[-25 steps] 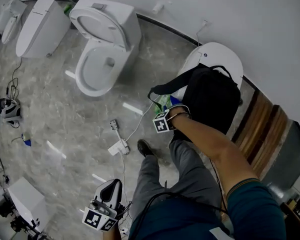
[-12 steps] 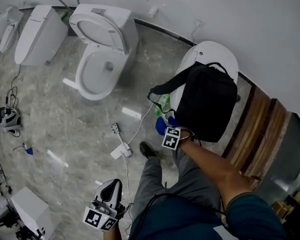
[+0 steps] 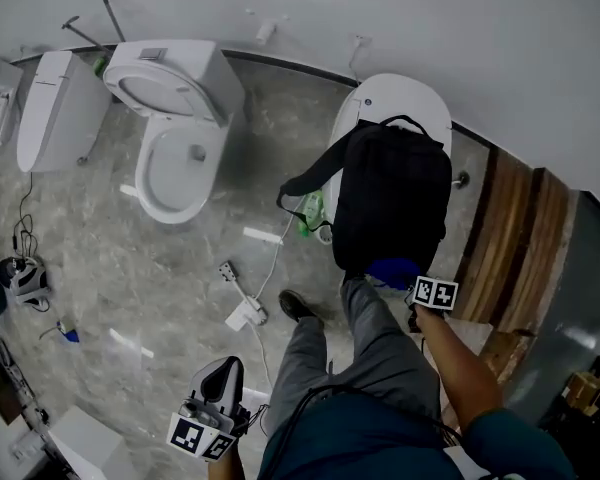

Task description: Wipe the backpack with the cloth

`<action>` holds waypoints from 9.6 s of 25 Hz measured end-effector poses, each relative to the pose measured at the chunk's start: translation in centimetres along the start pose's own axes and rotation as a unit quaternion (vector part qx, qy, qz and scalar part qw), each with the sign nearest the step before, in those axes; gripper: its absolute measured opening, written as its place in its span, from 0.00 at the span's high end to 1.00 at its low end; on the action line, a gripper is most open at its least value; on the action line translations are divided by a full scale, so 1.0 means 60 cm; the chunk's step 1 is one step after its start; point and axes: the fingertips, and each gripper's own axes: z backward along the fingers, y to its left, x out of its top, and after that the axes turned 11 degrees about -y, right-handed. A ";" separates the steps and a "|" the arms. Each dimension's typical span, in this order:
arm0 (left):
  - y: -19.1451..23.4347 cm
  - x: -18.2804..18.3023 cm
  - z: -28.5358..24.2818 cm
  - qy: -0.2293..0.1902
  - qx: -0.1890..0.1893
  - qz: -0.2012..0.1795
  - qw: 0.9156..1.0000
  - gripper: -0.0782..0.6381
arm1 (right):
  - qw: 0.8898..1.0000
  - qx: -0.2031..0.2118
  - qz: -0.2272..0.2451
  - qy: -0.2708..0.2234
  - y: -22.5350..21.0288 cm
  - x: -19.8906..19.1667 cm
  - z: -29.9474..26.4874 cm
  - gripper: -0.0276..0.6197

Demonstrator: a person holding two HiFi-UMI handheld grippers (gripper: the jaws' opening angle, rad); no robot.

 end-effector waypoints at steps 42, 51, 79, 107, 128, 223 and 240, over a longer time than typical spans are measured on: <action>-0.147 -0.017 -0.237 0.062 -0.061 -0.025 0.996 0.88 | 0.994 0.041 -0.006 -0.105 -0.201 0.350 -0.102 0.91; -0.161 -0.023 -0.235 0.069 -0.080 -0.029 0.994 0.88 | 0.971 0.054 -0.232 0.008 -0.214 0.007 -0.049 0.91; -0.081 -0.032 -0.142 0.029 0.005 0.011 1.000 0.88 | 0.807 0.150 0.570 0.034 0.341 0.528 -0.307 0.91; 0.015 -0.026 -0.013 0.009 0.000 0.032 0.999 0.88 | 0.671 0.254 0.664 0.211 0.399 -0.204 -0.163 0.91; -0.075 -0.052 -0.160 0.079 -0.073 0.006 0.994 0.88 | 0.953 -0.145 -0.268 -0.001 -0.218 -0.123 -0.049 0.91; -0.181 0.159 0.057 -0.093 -0.269 -0.157 0.946 0.88 | 0.746 0.180 0.212 -0.604 0.429 0.314 0.817 0.92; -0.357 0.153 0.310 -0.184 -0.319 -0.191 0.910 0.88 | 0.670 0.095 0.278 -0.682 0.396 -0.102 1.214 0.92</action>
